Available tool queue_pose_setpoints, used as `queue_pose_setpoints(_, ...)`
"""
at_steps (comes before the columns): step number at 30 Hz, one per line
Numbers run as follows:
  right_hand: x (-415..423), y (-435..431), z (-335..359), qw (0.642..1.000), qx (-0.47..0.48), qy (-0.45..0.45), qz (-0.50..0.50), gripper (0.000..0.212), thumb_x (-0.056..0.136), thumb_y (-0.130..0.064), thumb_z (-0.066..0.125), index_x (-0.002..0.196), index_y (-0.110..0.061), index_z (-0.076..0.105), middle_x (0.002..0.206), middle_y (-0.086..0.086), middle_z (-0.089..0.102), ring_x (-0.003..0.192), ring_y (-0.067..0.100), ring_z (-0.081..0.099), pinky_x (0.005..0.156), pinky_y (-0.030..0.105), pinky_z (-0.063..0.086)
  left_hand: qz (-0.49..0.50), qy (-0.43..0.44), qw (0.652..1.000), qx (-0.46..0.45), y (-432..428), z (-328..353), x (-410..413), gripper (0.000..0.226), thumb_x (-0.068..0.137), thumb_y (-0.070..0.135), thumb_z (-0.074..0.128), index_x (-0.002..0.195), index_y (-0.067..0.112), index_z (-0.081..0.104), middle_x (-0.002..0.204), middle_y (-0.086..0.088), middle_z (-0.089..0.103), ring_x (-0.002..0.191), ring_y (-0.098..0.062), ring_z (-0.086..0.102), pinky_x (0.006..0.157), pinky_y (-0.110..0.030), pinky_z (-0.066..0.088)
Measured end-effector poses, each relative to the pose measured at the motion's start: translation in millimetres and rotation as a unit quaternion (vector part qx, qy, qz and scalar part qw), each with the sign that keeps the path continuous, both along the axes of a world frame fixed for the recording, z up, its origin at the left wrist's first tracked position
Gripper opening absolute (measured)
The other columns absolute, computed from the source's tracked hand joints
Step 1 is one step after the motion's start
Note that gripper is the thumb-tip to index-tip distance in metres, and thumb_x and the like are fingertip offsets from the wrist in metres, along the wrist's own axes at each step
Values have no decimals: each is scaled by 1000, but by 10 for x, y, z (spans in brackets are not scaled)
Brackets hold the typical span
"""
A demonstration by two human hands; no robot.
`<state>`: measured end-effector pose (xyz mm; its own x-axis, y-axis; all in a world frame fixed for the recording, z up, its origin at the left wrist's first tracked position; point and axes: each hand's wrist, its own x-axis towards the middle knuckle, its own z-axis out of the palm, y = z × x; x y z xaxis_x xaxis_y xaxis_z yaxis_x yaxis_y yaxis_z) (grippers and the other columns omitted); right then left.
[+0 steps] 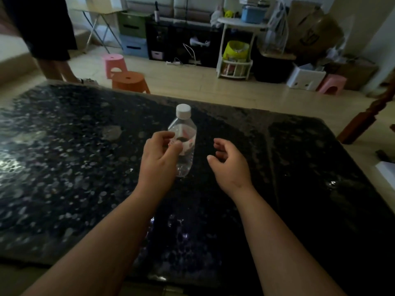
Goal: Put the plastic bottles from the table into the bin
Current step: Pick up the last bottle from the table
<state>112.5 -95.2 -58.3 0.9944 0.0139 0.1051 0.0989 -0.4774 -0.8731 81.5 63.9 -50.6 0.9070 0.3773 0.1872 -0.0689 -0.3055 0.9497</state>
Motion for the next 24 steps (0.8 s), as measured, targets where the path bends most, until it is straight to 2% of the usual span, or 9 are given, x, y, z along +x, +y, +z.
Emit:
queue_pose_setpoints(3,89,172,-57,999,0,39,36,63,88,-20,67,145,-26,40,142,-3,51,126,14,51,97,27,44,23,10,999,22,55,-61,51,40,84,42,57,122,47,44,126,6,47,115,-14,51,100,-42,46)
queue_pose_setpoints(6,99,319,-123,988,-8,104,111,93,84,-21,73,154,-31,14,156,-5,33,138,10,36,106,28,36,-12,67,997,-21,90,-147,133,71,87,38,58,146,42,21,154,4,29,139,-14,31,108,-31,28)
queue_pose_setpoints(8,95,357,-176,982,6,103,156,94,83,-15,75,152,-33,13,144,-23,39,118,-21,36,95,7,31,-56,96,988,-103,106,-208,204,78,88,33,59,150,38,13,157,3,26,139,-13,30,105,-28,27)
queue_pose_setpoints(10,121,354,-226,980,26,88,175,75,84,-8,73,132,-47,30,115,-40,41,90,-38,41,79,-4,34,-102,101,978,-151,115,-257,230,74,86,33,60,149,38,21,148,9,41,131,-9,43,107,-30,33)
queue_pose_setpoints(12,141,349,-251,982,41,82,163,66,82,-9,73,116,-55,40,108,-38,48,93,-29,51,87,9,45,-125,98,977,-142,115,-269,234,64,82,36,60,141,43,37,134,14,57,119,-6,56,105,-37,42)
queue_pose_setpoints(14,149,316,-287,988,46,70,133,71,79,-16,74,132,-50,41,124,-19,55,107,-8,57,95,29,51,-129,94,977,-142,100,-254,219,55,85,32,59,137,40,44,123,10,64,112,-8,62,100,-38,47)
queue_pose_setpoints(15,144,279,-296,990,39,66,122,73,79,-19,74,139,-44,39,131,-9,53,109,0,58,94,31,53,-129,93,977,-142,79,-241,207,50,88,30,58,136,37,46,120,8,66,109,-8,63,98,-36,49)
queue_pose_setpoints(18,80,140,-276,994,11,52,95,67,80,-30,75,138,-37,44,130,-1,54,102,4,60,84,24,53,-132,95,980,-111,-45,-217,145,45,90,27,57,134,35,47,116,8,66,102,-6,65,92,-31,52)
queue_pose_setpoints(24,-109,-199,-189,999,7,23,42,60,83,-35,73,137,-33,47,130,-5,50,103,4,58,85,21,52,-168,99,978,-80,-386,-192,104,57,87,39,58,140,41,37,120,9,63,107,-9,63,96,-40,51)
